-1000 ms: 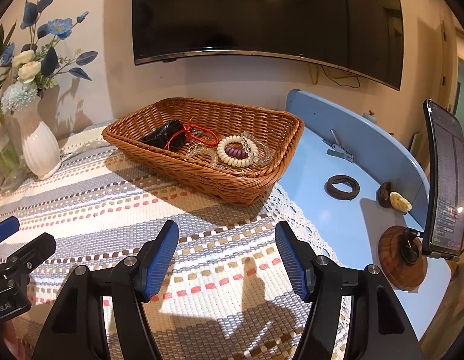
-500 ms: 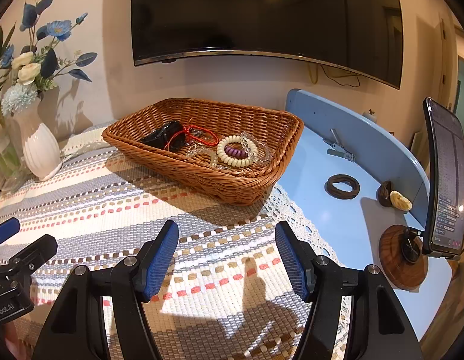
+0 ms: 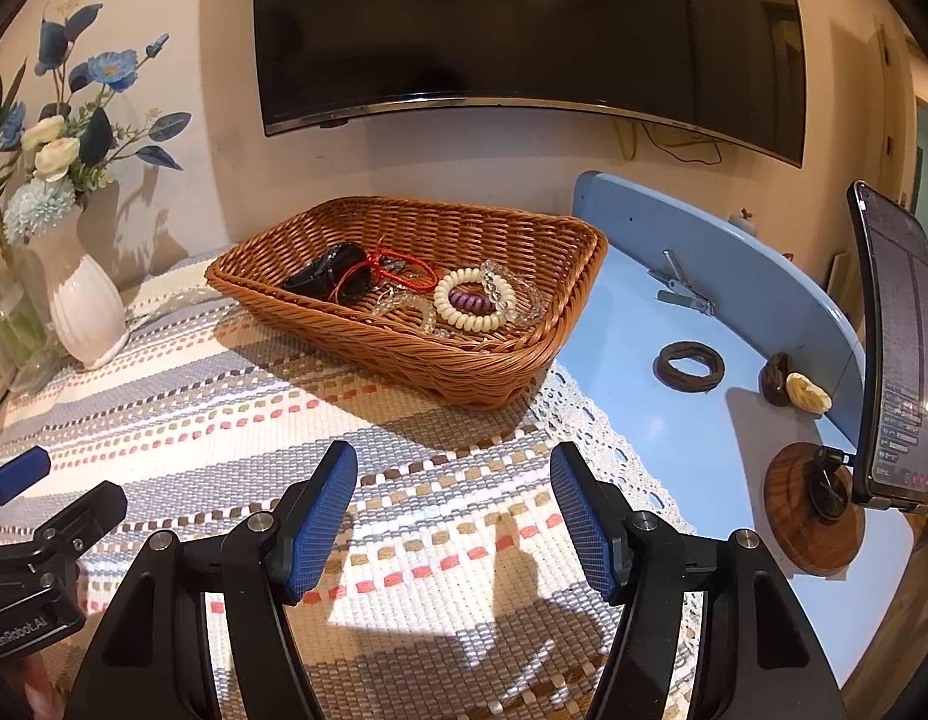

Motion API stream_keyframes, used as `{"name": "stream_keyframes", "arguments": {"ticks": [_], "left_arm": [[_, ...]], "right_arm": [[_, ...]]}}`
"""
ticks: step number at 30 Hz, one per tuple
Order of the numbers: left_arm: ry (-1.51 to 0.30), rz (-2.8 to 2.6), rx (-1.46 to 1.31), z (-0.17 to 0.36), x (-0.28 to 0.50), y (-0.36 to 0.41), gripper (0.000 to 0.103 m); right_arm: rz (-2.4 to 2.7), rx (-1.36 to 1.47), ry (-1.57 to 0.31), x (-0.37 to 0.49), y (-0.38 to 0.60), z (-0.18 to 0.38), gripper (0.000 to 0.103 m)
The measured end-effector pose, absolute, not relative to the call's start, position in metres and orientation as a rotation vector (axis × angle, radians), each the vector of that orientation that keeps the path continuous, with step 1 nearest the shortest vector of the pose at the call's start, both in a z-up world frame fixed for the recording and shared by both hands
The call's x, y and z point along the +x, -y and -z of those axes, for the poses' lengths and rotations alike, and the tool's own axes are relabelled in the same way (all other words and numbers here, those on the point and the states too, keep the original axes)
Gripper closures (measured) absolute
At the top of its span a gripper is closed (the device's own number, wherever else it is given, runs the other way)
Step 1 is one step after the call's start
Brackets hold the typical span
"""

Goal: Organize jewelry

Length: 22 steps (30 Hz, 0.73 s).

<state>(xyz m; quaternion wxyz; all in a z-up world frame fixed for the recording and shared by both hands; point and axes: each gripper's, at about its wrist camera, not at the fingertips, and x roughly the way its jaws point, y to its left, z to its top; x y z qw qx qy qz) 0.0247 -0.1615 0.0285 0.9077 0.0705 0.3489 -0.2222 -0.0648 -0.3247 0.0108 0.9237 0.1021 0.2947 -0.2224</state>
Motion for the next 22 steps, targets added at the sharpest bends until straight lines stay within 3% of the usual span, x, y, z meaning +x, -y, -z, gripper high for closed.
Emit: {"name": "stream_keyframes", "arguments": {"ticks": [22], "left_arm": [[-0.670,0.439,0.177,-0.0326,0.0211,0.1597,0.009]], "right_arm": [[0.456,0.204,-0.594,-0.0670,0.3213,-0.0118,0.035]]}}
